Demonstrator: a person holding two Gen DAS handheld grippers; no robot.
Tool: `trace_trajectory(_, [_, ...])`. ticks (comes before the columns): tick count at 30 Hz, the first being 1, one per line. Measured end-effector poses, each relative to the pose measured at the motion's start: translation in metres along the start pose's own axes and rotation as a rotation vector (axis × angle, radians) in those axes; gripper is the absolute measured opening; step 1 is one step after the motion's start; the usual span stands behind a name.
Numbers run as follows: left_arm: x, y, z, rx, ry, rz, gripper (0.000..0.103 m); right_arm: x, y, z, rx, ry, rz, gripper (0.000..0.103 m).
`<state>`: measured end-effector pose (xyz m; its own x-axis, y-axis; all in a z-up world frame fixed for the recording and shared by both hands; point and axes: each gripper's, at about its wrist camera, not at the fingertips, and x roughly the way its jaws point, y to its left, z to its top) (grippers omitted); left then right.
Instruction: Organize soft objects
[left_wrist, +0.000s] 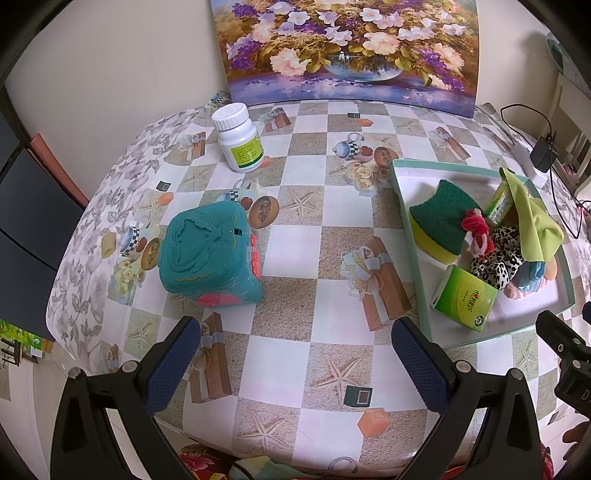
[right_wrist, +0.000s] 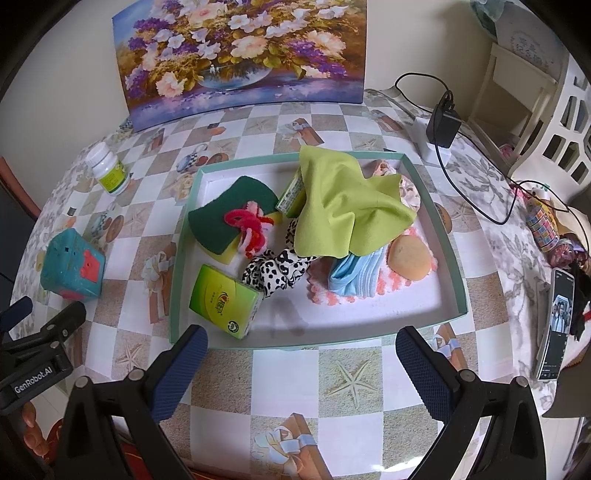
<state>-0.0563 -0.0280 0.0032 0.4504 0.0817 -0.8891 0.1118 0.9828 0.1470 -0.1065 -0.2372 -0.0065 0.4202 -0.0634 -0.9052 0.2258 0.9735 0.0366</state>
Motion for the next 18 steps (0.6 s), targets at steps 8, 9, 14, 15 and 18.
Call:
trace_trajectory(8, [0.0001,-0.0001,-0.0001,0.001,0.0,0.0,0.103,0.0,0.0,-0.0001,0.001,0.003,-0.001,0.103])
trace_trajectory(9, [0.0,0.0,-0.0001,0.0,0.0,0.0,0.103,0.0002,0.0,-0.0002,0.0,0.004,-0.001,0.103])
trace_trajectory(14, [0.0001,-0.0004,-0.0003,0.001,0.0,0.0,0.103,0.0006,0.0,-0.0002,0.0,0.004,-0.001,0.103])
trace_trajectory(15, [0.0,-0.0004,-0.0002,0.001,-0.001,0.0,0.103,0.0006,0.0002,-0.0001,0.0,0.004,-0.001,0.103])
trace_trajectory(18, [-0.0003,0.0002,0.0002,0.003,-0.003,0.0,0.103,0.0007,0.0001,0.0001,-0.001,0.003,-0.001,0.103])
